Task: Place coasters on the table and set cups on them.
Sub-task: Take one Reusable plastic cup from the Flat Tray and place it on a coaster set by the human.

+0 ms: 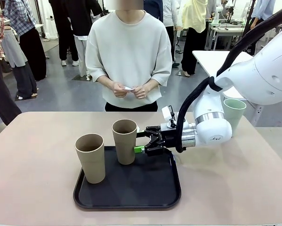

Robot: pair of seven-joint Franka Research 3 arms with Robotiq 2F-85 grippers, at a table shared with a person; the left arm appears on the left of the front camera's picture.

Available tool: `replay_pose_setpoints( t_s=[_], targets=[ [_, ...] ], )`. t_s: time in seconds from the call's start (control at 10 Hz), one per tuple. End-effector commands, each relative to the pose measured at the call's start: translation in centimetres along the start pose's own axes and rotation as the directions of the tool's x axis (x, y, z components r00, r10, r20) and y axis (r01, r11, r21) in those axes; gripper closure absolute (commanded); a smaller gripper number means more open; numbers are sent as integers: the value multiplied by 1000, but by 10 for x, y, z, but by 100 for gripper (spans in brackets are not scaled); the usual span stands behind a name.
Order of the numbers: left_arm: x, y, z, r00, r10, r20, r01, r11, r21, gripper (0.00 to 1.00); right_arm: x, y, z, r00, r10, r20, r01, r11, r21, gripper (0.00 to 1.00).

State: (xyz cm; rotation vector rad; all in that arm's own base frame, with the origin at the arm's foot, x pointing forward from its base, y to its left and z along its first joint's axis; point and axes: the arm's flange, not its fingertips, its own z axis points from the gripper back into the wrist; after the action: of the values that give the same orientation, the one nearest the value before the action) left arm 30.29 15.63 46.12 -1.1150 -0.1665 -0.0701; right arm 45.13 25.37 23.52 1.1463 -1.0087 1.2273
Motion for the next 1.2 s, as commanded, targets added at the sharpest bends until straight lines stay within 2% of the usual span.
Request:
replay_pose_setpoints(
  t_s=[0.0, 1.1],
  targets=[
    [0, 0, 1, 1000, -15, 8, 15, 1000, -17, 0, 0, -2, -5, 1000, -7, -7, 7, 999, 46, 0],
    [0, 0, 1, 1000, -15, 8, 15, 1000, -17, 0, -2, -17, -63, 1000, 18, 19, -20, 993, 114, 0]
  ],
)
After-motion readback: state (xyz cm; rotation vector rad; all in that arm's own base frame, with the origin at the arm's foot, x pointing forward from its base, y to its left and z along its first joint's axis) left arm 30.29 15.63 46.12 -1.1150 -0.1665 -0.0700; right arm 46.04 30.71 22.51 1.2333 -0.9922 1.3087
